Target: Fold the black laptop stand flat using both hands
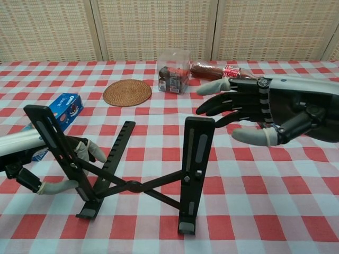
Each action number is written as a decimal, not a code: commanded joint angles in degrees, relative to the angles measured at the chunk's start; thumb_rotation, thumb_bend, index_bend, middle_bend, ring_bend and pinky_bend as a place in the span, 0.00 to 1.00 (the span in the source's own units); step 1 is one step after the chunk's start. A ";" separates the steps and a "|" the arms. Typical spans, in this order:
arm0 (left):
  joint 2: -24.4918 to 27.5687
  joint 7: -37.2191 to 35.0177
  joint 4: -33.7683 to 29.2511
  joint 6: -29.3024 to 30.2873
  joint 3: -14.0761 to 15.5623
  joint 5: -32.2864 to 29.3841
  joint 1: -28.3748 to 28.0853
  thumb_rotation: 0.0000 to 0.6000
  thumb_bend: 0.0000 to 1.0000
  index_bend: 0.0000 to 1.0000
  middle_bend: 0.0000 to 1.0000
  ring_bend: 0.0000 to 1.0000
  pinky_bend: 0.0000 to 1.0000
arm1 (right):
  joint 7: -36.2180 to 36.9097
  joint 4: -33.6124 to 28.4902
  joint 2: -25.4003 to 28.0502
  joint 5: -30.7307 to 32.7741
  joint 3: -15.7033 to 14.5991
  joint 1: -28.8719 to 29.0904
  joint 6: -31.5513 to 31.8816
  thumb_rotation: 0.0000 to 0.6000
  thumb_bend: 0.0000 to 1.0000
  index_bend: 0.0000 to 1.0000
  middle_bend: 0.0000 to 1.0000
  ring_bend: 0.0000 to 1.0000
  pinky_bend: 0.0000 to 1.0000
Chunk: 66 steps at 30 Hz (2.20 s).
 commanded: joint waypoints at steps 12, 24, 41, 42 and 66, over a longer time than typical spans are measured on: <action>0.01 0.63 -0.36 -0.21 0.07 -0.04 -0.08 1.00 0.37 0.52 0.26 0.24 0.30 | -30.74 -5.28 -4.91 16.65 2.83 -0.64 -10.28 1.00 0.14 0.44 0.28 0.13 0.14; -0.07 1.08 -0.61 -0.32 -0.03 -0.49 0.12 1.00 0.37 0.52 0.26 0.24 0.30 | -41.30 -6.25 -9.10 24.86 5.71 0.30 -13.00 1.00 0.16 0.52 0.31 0.15 0.14; 0.05 0.67 -0.62 0.05 -0.08 -0.28 0.12 1.00 0.37 0.52 0.26 0.24 0.30 | -45.35 -6.58 -10.50 27.80 7.27 -0.70 -12.98 1.00 0.17 0.59 0.34 0.15 0.14; 0.04 0.67 -0.62 0.07 -0.10 -0.28 0.12 1.00 0.37 0.52 0.26 0.24 0.30 | -45.43 -6.57 -10.57 27.83 7.32 -0.75 -13.01 1.00 0.18 0.60 0.34 0.15 0.14; -0.15 0.35 -0.28 0.02 0.06 -0.24 0.14 1.00 0.38 0.53 0.26 0.24 0.30 | -47.44 -5.76 -12.02 28.89 8.60 -1.43 -13.60 1.00 0.26 0.62 0.35 0.16 0.14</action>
